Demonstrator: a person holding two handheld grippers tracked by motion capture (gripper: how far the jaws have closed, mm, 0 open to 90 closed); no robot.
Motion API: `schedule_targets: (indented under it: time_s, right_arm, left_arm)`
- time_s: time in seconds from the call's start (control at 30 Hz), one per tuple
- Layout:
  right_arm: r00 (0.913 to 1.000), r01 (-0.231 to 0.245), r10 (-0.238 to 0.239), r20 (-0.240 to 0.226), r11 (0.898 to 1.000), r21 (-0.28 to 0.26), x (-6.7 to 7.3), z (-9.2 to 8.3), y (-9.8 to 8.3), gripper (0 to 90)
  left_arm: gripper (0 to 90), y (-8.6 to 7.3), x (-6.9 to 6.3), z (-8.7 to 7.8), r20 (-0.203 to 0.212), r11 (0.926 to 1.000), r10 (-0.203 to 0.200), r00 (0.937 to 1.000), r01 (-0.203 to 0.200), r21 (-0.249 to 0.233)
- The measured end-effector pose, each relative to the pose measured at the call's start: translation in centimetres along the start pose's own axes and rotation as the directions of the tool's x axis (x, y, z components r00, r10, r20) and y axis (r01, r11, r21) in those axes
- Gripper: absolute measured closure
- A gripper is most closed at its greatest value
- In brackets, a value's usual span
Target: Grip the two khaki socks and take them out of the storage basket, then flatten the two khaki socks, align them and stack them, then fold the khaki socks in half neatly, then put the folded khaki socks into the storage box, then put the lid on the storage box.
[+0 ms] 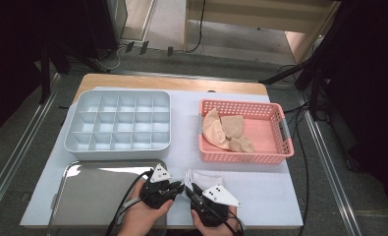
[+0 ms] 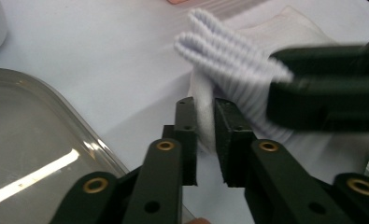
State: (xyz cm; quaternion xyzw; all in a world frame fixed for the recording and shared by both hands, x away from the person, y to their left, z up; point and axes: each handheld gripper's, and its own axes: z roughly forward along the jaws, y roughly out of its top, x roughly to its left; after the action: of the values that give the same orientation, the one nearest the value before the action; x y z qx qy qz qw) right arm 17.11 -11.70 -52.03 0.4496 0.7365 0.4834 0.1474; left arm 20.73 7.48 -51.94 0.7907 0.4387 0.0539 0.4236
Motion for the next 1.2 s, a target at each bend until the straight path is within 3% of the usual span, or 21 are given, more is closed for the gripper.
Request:
schedule_targets:
  time_s: [0.07, 0.17, 0.3, 0.4, 0.47, 0.53, 0.6, 0.67, 0.73, 0.9, 1.03, 1.1, 1.2]
  right_arm:
    - [0.9995, -0.006, 0.005, -0.033, 1.000, -0.019, -0.2, -0.5, 0.0, 62.4]
    - [0.9972, -0.031, 0.026, -0.071, 0.997, -0.069, -0.7, -2.3, 0.4, 59.8]
    - [0.9988, -0.029, 0.025, -0.043, 0.994, -0.107, -1.5, -3.9, 0.6, 64.4]
    - [0.9974, -0.070, 0.071, 0.013, 0.994, -0.085, -2.5, -3.7, 0.5, 71.7]
    - [0.9932, -0.114, 0.115, 0.019, 0.991, -0.066, -2.9, -3.2, 0.4, 75.7]
    - [0.9946, -0.098, 0.099, 0.030, 0.994, -0.037, -2.7, -2.4, 0.3, 80.4]
    - [0.9939, -0.087, 0.086, 0.070, 0.996, 0.011, -2.2, -1.3, 0.1, 83.9]
    - [0.9953, -0.091, 0.089, 0.038, 0.994, 0.058, -1.8, -0.3, -0.2, 84.4]
    - [0.9978, -0.065, 0.063, 0.018, 0.994, 0.086, -1.2, 0.4, -0.4, 84.3]
    - [0.9988, -0.048, 0.049, -0.006, 0.994, 0.095, -0.9, 0.6, -0.4, 82.6]
    - [0.9974, -0.064, 0.066, -0.029, 0.997, 0.048, -1.2, -1.2, 0.1, 80.0]
    - [0.9980, -0.063, 0.063, -0.009, 0.998, 0.000, -1.7, -2.8, 0.4, 80.0]
    - [0.9941, -0.084, 0.088, 0.063, 0.994, -0.065, -3.3, -5.3, 0.6, 80.0]
  left_arm:
    - [74.1, 0.1, 0.3, -0.8, 0.003, 0.9997, -0.005, 1.0000, 0.005, -0.022]
    - [75.2, 0.3, 1.2, -1.8, 0.009, 0.9986, -0.026, 0.9996, 0.026, -0.046]
    - [78.3, 0.4, 1.5, -2.3, 0.029, 0.9980, -0.034, 0.9990, 0.036, -0.052]
    - [80.8, 0.3, 1.1, -1.9, 0.044, 0.9991, -0.023, 0.9988, 0.025, -0.035]
    - [81.9, 0.2, 0.8, -1.4, 0.039, 0.9998, -0.004, 0.9992, 0.005, -0.020]
    - [82.6, 0.0, 0.6, -0.7, 0.029, 1.0000, 0.008, 0.9996, -0.008, -0.001]
    - [83.0, -0.1, 0.4, -0.2, 0.028, 0.9999, 0.005, 0.9996, -0.005, 0.011]
    - [83.5, -0.2, 0.2, -0.1, 0.026, 0.9997, 0.013, 0.9996, -0.013, 0.020]
    - [83.7, -0.2, 0.1, 0.0, 0.019, 0.9996, 0.021, 0.9996, -0.021, 0.020]
    - [83.8, -0.4, 0.2, 0.3, 0.012, 0.9997, 0.015, 0.9998, -0.015, 0.022]
    - [81.8, -0.2, 0.5, -0.3, 0.013, 1.0000, 0.004, 0.9999, -0.004, 0.003]
    - [81.2, -0.1, 0.7, -0.7, 0.011, 1.0000, -0.001, 0.9999, 0.001, -0.006]
    - [80.3, 0.1, 1.2, -1.3, 0.022, 0.9989, -0.030, 0.9993, 0.031, -0.036]
